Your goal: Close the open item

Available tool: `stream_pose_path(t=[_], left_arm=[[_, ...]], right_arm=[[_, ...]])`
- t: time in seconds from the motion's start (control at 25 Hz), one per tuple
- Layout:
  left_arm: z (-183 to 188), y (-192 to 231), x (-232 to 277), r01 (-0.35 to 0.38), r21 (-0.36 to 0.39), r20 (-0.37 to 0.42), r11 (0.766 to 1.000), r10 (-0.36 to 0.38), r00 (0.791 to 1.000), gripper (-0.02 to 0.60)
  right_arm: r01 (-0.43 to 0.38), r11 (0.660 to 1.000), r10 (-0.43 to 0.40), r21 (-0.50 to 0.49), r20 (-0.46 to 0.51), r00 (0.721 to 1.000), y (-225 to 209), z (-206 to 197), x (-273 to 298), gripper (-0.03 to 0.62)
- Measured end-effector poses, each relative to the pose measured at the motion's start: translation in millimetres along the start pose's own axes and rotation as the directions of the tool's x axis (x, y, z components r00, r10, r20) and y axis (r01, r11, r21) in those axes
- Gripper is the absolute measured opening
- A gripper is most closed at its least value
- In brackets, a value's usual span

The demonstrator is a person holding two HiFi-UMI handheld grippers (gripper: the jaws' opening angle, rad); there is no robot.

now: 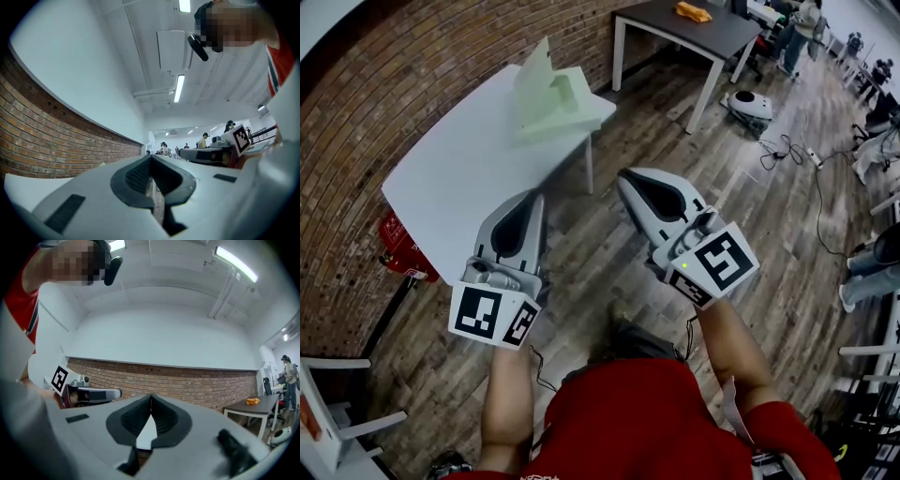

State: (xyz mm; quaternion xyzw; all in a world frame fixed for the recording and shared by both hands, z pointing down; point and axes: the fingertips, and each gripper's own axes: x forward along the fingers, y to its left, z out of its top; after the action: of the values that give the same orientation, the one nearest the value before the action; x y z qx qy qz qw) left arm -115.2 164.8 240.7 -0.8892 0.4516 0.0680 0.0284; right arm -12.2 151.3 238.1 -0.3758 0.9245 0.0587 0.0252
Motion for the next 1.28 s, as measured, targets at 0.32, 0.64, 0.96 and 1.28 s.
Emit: stream_pose_path(t=[0.32,0.64,0.96,1.28], left_arm=[[-17.7,30.3,62.5,-0.056,0.024,-0.033,0.998,0.057,0.998,0.012],[-42.1,61.4,122.2,-0.119,0.047,-0.060,0.992,0.121,0.991,0.012],[-64.0,81.8,160.7,-0.175,0.064,-0.096,0.983,0.180,0.979,0.012],[-71.5,95.4,177.9,-0.218,0.097,-0.124,0.971,0.229,0.965,0.012]], right_arm=[[-0.044,0.999,0.043,-0.012,-0.022,0.999,-59.7,-18.2,40.4,0.031],[-0.087,0.996,0.087,0.003,-0.036,0.996,-121.0,-39.9,78.2,0.031],[-0.111,0.994,0.112,0.024,-0.061,0.992,-164.6,-57.9,100.2,0.032],[-0.124,0.991,0.128,0.049,-0.073,0.989,-183.7,-68.4,113.8,0.032]])
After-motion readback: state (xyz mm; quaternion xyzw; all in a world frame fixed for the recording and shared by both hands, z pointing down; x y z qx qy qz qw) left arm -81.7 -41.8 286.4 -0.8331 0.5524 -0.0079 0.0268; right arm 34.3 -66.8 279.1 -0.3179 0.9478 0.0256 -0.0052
